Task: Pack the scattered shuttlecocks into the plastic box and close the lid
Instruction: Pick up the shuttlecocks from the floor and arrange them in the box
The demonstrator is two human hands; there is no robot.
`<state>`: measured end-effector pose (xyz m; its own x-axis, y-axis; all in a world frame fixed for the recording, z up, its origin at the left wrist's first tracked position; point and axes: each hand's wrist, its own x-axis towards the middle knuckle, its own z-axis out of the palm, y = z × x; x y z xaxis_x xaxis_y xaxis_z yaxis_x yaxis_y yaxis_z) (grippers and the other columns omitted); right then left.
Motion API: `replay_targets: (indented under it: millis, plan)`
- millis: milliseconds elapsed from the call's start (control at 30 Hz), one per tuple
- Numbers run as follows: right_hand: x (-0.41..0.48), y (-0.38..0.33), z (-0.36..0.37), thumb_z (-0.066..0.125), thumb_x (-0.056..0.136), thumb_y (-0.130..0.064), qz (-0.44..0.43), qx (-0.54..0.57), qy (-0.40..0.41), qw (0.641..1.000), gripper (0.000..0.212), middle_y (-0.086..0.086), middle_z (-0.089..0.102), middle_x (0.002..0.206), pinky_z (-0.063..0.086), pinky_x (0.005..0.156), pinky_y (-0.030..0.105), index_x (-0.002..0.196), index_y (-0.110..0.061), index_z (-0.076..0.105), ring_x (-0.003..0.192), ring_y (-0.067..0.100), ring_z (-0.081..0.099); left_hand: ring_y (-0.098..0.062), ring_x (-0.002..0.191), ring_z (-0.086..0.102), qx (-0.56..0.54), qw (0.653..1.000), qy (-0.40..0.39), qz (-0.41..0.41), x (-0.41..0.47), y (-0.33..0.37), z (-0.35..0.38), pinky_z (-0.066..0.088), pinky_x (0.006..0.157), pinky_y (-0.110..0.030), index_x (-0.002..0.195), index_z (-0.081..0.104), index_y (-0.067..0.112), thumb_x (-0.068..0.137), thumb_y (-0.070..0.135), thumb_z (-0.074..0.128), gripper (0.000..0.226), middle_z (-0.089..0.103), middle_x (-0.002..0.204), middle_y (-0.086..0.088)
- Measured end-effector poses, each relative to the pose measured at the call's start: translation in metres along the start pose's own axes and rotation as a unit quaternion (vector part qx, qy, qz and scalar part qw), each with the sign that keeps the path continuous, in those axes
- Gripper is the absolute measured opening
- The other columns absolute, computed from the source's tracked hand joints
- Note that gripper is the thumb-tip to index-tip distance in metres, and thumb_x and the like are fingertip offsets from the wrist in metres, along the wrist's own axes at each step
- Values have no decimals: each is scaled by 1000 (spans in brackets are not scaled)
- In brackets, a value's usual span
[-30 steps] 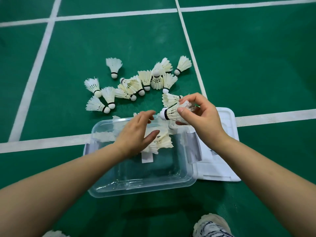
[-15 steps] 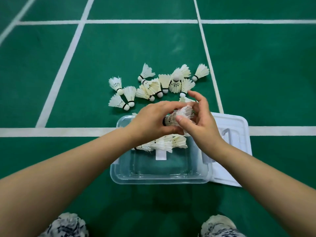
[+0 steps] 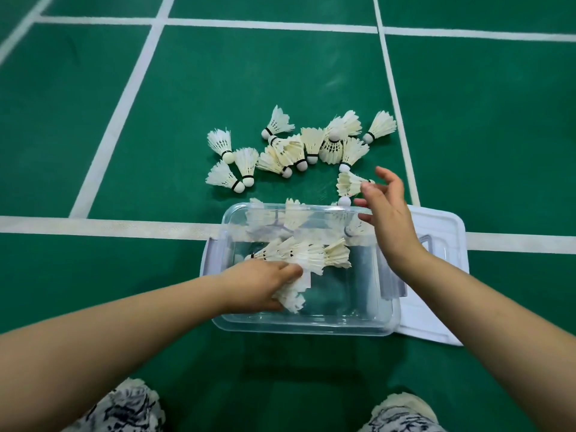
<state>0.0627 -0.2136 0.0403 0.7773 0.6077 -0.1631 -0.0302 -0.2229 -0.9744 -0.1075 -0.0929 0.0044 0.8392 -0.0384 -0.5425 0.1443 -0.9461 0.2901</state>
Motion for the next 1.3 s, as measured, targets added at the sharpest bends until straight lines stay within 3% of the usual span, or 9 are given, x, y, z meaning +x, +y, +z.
replay_targets:
  millis: [167, 333, 500, 667, 767, 867, 1000, 1100, 1300]
  plan:
    - [3, 10, 2, 46, 75, -43, 25, 3, 1, 1000, 46, -11, 48, 90, 43, 95, 41, 118, -29, 38, 95, 15, 53, -30, 104, 53, 47, 996, -70, -25, 10, -10, 17, 45, 77, -37, 139, 23, 31, 84, 28, 59, 66, 52, 119, -10]
    - [8, 11, 4, 47, 75, -43, 29, 12, -1, 1000, 44, -10, 49, 93, 42, 87, 31, 116, -29, 40, 93, 13, 54, -32, 100, 55, 66, 992, -92, -55, 23, -12, 27, 44, 68, -37, 133, 28, 25, 85, 19, 55, 55, 53, 114, -12]
    - [9, 13, 5, 50, 82, -38, 26, 20, -5, 999, 33, -9, 49, 93, 41, 84, 27, 112, -29, 43, 93, 13, 53, -31, 97, 56, 78, 988, -119, -58, 23, -14, 37, 44, 67, -37, 138, 23, 28, 84, 8, 52, 65, 54, 109, -11]
    - [20, 12, -3, 51, 91, -28, 19, -9, 9, 1000, 23, -8, 50, 93, 41, 81, 23, 113, -25, 47, 90, 12, 51, -29, 94, 55, 52, 989, -119, -67, 25, -15, 31, 46, 70, -39, 143, 6, 37, 86, 14, 51, 77, 51, 102, -9]
    - [41, 10, -17, 55, 89, -24, -4, -114, 28, 993, 30, 0, 53, 104, 39, 74, 13, 119, -21, 50, 93, 14, 50, -28, 100, 55, 37, 992, -108, -54, 24, -12, 9, 42, 71, -34, 143, 16, 37, 88, 29, 54, 67, 59, 108, -8]
    - [66, 11, -33, 59, 87, -21, -19, -231, 15, 973, 40, 4, 48, 123, 36, 84, 20, 125, -23, 48, 106, 16, 49, -22, 105, 55, -10, 999, -31, -25, 24, -11, -24, 42, 78, -30, 135, 37, 33, 89, 40, 51, 48, 62, 116, -1]
    - [101, 23, -37, 69, 79, -29, -3, -383, -90, 919, 70, 3, 27, 148, 29, 100, 26, 139, -30, 33, 131, 21, 37, -17, 97, 57, -30, 995, 93, 7, 28, -7, -54, 44, 78, -28, 130, 42, 33, 92, 39, 45, 38, 64, 112, 6]
    - [123, 40, -31, 76, 69, -41, 61, -442, -185, 876, 91, 2, 8, 156, 26, 113, 39, 142, -40, 22, 139, 29, 26, -16, 95, 58, -46, 991, 126, 24, 32, -3, -57, 44, 76, -29, 129, 42, 34, 93, 38, 42, 36, 65, 109, 8]
    - [146, 75, -20, 73, 73, -43, 125, -530, -273, 793, 93, 7, -10, 157, 20, 116, 47, 144, -44, 12, 143, 36, 11, -14, 92, 58, -98, 983, 153, 22, 40, -10, -52, 43, 74, -26, 127, 44, 35, 93, 35, 43, 34, 66, 105, 10]
